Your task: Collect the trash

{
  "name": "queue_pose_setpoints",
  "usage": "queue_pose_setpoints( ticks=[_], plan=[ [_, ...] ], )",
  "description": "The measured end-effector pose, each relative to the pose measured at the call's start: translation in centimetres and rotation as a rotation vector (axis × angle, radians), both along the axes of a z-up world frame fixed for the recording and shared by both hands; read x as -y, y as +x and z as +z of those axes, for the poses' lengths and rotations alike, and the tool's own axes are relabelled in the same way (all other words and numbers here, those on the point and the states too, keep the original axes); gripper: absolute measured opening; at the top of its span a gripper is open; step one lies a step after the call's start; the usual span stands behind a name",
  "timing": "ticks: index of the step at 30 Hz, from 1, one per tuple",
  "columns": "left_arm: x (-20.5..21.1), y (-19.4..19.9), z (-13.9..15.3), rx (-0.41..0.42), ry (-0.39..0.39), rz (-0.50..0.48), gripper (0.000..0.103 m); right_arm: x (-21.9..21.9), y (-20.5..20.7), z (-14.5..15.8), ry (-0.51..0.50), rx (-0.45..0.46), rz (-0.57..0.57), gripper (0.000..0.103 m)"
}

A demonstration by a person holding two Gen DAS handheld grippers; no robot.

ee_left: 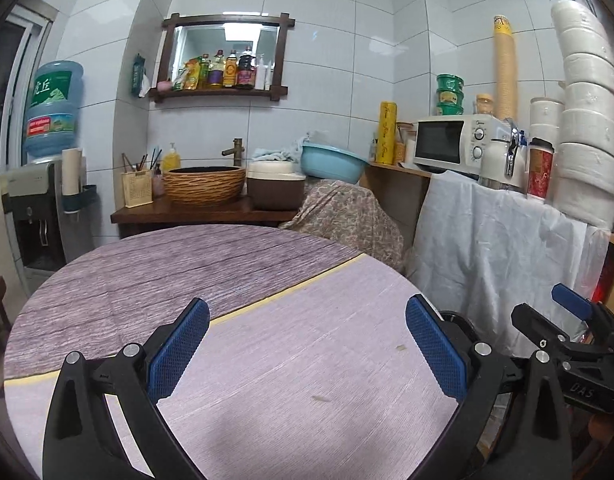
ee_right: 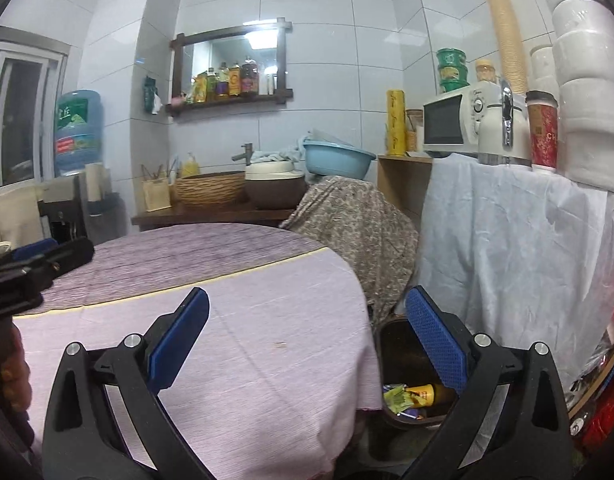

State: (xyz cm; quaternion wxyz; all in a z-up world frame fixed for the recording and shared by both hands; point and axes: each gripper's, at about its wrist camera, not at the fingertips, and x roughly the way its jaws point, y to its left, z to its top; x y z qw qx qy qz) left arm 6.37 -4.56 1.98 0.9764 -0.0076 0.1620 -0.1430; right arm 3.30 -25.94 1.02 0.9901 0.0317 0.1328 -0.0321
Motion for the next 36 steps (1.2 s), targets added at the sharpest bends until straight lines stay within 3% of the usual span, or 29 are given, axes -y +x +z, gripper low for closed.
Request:
queue_pose_setpoints(
  ticks=[13,36],
  plan=[
    [-2.4,-1.3,-0.8,-0.014,-0.009,0.083,0.097,-2.1,-2.2,0.4,-0.014,0.049,0.019,0.097],
    [-3.7,-1.3,-0.3,-0.012,-0.016,0.107,0.097,-1.0,-2.0,0.2,0.025,0.039,0.014,0.097]
  ],
)
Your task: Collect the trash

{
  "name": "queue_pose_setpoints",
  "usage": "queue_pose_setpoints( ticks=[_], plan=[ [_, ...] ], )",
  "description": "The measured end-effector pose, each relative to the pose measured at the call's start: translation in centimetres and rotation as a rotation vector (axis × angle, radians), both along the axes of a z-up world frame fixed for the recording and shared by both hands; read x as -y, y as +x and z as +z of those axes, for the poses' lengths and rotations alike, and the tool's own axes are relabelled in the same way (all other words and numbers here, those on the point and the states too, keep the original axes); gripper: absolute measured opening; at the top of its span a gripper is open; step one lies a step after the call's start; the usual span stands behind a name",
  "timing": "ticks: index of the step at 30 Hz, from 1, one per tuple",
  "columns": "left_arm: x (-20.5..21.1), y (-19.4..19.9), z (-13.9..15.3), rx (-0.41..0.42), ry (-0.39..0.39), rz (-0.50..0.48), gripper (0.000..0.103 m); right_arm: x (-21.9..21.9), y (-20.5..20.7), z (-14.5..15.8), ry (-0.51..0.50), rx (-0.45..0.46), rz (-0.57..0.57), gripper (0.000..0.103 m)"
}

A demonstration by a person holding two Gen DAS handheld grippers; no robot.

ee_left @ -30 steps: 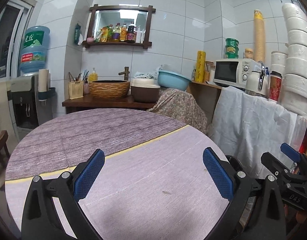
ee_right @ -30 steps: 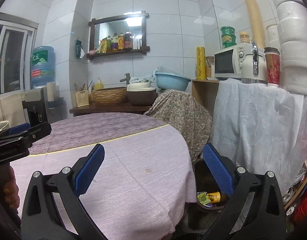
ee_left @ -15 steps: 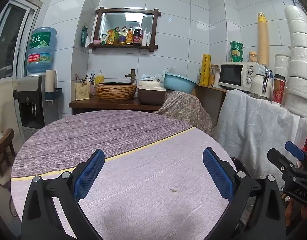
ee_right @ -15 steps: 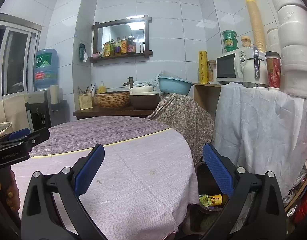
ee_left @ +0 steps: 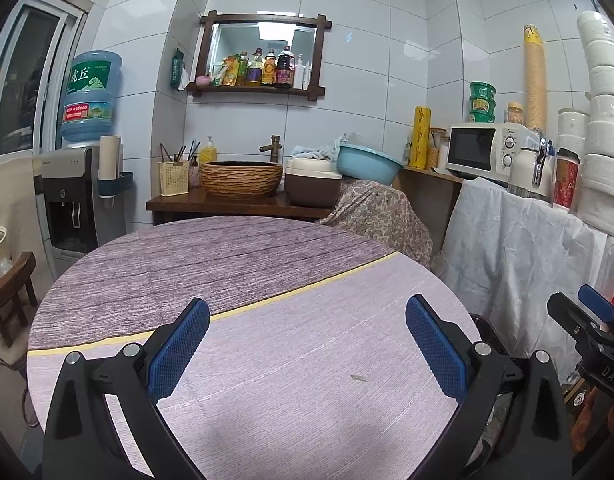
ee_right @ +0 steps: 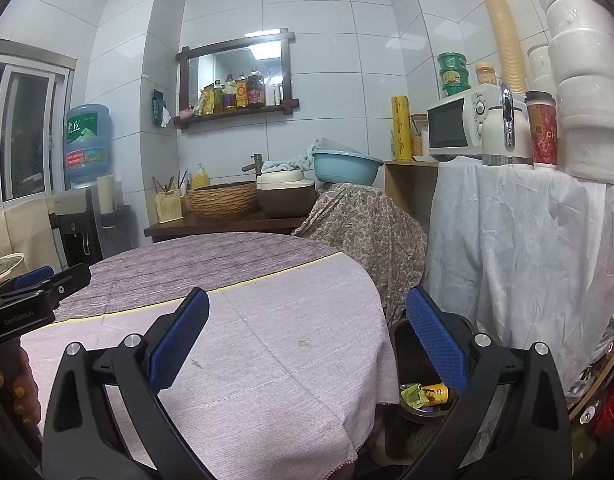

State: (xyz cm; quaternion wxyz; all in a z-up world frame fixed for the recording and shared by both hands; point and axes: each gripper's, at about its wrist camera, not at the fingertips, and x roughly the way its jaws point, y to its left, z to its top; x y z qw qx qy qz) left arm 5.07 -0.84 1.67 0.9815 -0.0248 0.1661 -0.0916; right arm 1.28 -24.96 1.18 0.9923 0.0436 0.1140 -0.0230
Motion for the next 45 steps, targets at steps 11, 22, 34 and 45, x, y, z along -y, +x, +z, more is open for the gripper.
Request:
queue_pose_setpoints(
  ticks=[11,22,34,45],
  plan=[
    [-0.06,0.12,-0.06,-0.009,0.007,0.014,0.097,-0.09,0.12,-0.14,0.001,-0.008,0.008,0.097],
    [-0.17,0.18,-0.05,-0.013,0.011,0.021,0.097,0.1,0.19,-0.21,-0.004,-0.008,0.009,0.097],
    [-0.06,0.25,-0.04,-0.018,0.014,0.021,0.097,0.29,0.21,-0.42,-0.003,-0.014,0.012,0.097],
    [-0.09,0.34,-0.26,-0.024,0.018,0.018,0.097,0.47,0.2,-0.45,-0.001,-0.016,0.014,0.097]
  ],
)
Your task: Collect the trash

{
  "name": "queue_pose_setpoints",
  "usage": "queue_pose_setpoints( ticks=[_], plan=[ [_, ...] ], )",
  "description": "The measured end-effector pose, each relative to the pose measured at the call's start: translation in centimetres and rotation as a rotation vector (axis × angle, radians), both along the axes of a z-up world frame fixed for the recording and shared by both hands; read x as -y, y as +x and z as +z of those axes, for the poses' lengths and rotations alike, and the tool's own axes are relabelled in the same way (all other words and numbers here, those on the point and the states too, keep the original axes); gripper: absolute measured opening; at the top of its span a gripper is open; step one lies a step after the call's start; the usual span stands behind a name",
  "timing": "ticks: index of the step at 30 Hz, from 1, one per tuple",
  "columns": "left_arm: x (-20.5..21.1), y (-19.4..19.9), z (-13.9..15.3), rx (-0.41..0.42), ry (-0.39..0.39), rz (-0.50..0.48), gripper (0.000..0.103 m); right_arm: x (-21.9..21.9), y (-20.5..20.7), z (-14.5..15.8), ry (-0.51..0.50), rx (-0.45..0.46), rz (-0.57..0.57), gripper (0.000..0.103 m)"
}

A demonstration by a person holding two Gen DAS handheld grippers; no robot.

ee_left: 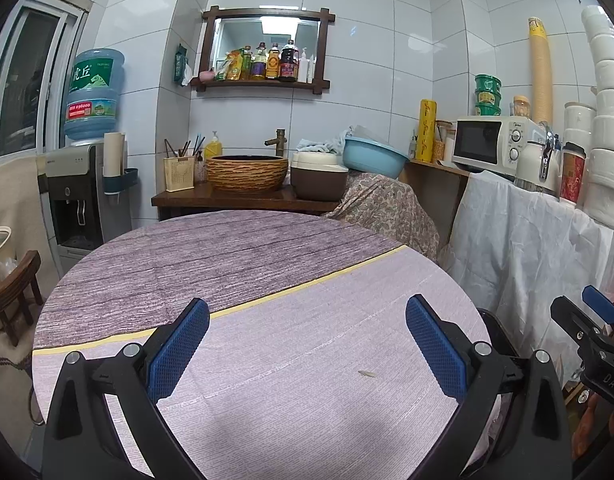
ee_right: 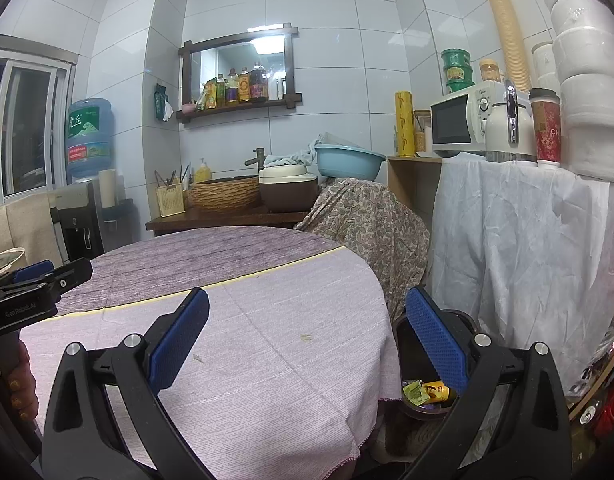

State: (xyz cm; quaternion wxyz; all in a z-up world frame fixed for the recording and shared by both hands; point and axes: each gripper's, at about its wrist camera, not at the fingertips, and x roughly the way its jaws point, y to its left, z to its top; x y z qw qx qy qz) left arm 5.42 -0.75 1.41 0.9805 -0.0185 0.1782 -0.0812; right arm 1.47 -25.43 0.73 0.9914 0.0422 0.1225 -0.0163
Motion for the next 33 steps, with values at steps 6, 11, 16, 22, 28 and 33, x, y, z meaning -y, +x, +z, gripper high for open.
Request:
queue_pose_setpoints(
  ticks=[6,11,16,22,28,33],
  plan=[
    [0.06,0.08,-0.05,-0.002,0.003,0.001,0.097,0.11,0.15,-0.09,0.0,-0.004,-0.001,0.097],
    [0.05,0.17,-0.16,-0.008,0.002,-0.001,0.097,0.07,0.25,-0.21,0.001,-0.008,-0.001,0.097],
    [-0.04,0.11,-0.16,-0.005,-0.001,0.01,0.097,0.11,0.3,-0.24,0.001,-0.01,0.0,0.097],
    [0.12,0.25,-0.19,-0.014,0.009,0.005,0.097,0.14,0.39,-0.38,0.003,-0.012,0.001,0.097],
    [0.45,-0.19,-0.1,-0.003,0.031,0.016,0.097,0.18,0.49,-0.56,0.003,-0.016,0.003,0.097],
    [0.49,-0.35,0.29,0.014,0.028,0.019,0.097,0.24,0.5,-0.66,0.004,-0.016,0.003,0.097]
  ],
)
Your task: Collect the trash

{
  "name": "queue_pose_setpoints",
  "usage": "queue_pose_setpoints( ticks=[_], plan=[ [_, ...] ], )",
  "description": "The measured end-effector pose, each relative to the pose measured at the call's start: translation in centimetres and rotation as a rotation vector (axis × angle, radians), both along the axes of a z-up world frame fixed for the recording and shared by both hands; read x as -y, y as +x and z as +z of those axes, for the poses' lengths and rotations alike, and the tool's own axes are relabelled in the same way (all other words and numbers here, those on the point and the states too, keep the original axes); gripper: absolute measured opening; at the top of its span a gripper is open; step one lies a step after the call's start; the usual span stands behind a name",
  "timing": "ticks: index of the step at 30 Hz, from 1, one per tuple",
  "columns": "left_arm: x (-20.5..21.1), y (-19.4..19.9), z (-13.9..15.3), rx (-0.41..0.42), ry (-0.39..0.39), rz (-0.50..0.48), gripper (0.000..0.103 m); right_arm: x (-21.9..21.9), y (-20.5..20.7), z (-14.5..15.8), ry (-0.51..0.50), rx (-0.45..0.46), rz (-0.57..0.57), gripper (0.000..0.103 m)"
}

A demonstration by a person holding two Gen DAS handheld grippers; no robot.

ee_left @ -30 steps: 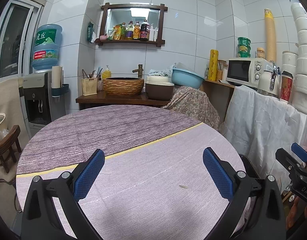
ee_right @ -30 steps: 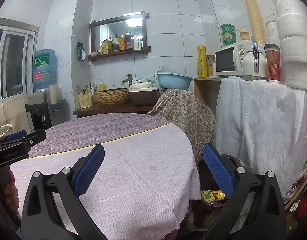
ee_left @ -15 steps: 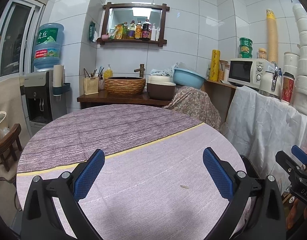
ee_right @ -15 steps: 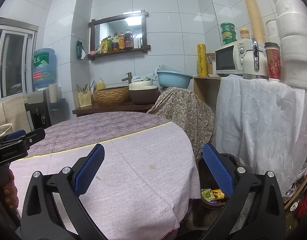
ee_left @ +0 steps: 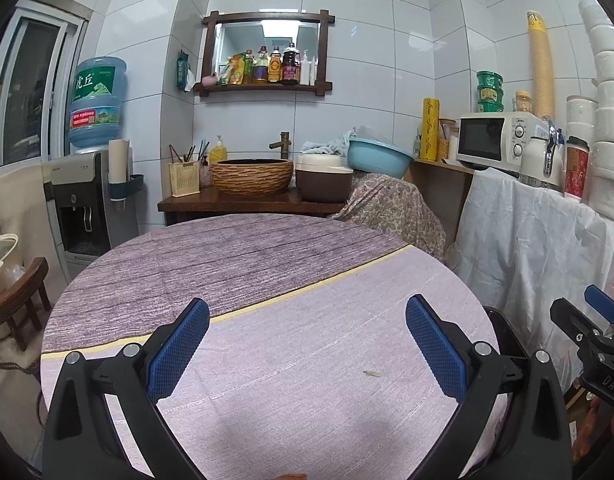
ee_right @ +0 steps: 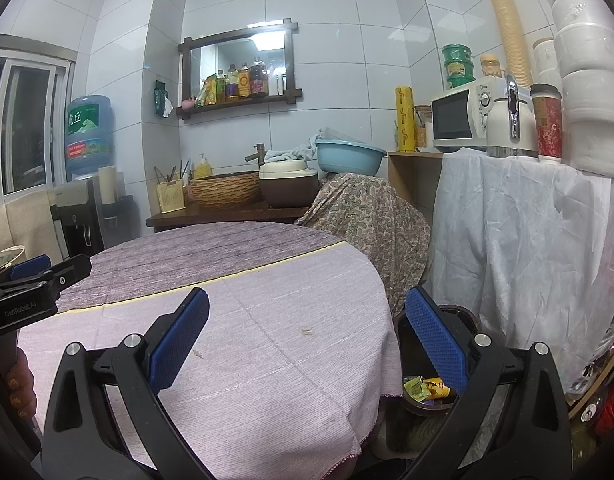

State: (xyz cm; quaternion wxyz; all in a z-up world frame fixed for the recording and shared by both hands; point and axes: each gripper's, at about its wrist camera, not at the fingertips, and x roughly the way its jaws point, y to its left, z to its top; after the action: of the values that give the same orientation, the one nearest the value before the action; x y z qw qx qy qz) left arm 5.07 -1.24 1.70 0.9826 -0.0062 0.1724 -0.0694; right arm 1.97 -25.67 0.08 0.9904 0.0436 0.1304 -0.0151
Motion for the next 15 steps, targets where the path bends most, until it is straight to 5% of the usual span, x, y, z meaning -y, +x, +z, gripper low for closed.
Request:
queue_pose_setpoints(
  ticks=[15],
  plan=[
    [-0.61,0.41,0.1,-0.033,-0.048,-0.024,0.097,0.13,-0.05,-0.01,0.001,-0.005,-0.004,0.097]
  ],
)
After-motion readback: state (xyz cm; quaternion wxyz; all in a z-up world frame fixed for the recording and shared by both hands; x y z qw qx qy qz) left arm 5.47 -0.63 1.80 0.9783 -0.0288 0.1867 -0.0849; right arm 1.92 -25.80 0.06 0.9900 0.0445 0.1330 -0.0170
